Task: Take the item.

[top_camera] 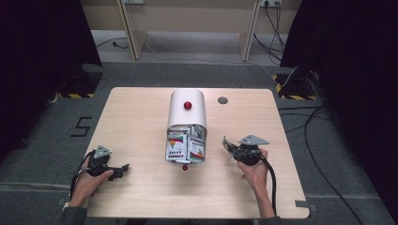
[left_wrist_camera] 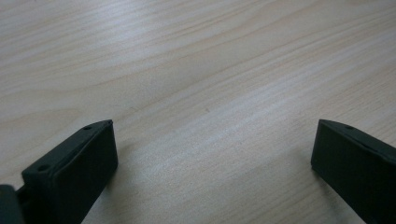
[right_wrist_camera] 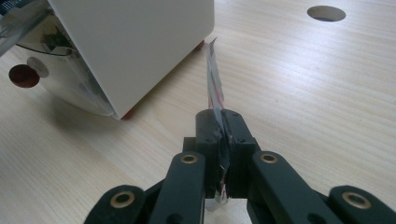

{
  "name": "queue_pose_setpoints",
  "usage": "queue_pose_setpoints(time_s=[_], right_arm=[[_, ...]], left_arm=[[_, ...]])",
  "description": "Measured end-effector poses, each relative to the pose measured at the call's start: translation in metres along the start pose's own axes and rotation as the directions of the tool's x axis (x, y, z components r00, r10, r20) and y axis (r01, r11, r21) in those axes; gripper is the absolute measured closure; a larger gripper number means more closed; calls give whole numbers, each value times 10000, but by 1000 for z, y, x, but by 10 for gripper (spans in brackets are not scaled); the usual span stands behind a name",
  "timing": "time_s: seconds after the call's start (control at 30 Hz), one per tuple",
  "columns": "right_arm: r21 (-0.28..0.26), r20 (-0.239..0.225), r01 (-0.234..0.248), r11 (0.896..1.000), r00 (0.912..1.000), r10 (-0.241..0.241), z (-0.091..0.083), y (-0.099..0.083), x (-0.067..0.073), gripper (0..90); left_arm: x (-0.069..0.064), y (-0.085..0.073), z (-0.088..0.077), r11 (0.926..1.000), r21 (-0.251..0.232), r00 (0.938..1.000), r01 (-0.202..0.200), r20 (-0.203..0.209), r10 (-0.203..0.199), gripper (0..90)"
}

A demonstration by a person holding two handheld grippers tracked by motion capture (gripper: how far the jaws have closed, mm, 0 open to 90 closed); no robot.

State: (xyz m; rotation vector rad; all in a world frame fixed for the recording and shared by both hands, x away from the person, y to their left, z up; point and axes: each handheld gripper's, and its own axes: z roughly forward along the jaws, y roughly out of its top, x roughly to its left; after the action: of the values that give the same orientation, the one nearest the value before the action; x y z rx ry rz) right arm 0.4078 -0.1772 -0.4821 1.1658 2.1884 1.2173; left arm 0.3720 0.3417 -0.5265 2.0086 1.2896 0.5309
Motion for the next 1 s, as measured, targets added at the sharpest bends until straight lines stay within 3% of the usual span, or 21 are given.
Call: queue_pose_setpoints(time_s=[0.33, 0.6, 0.9, 1.0], right_arm=[[74, -220, -144, 9999, 9997, 145, 4, -2, -1, 866], [127, -102, -229, 9997, 9997, 230, 6, -4, -4, 842], [341, 371, -147, 9993, 9992, 134, 5, -5, -10, 784], [534, 738, 9, 9986, 9973, -49, 6, -5, -10, 744]], left_arm=[[0, 0, 0, 10000, -3, 10000, 8, 2, -8, 0], [0, 0, 0, 10000, -1, 10000, 5, -1, -5, 0], [0, 0, 0, 10000, 0, 10000, 6, -5, -6, 0], [0, 0, 0, 10000, 0, 10000, 4, -3, -4, 0]])
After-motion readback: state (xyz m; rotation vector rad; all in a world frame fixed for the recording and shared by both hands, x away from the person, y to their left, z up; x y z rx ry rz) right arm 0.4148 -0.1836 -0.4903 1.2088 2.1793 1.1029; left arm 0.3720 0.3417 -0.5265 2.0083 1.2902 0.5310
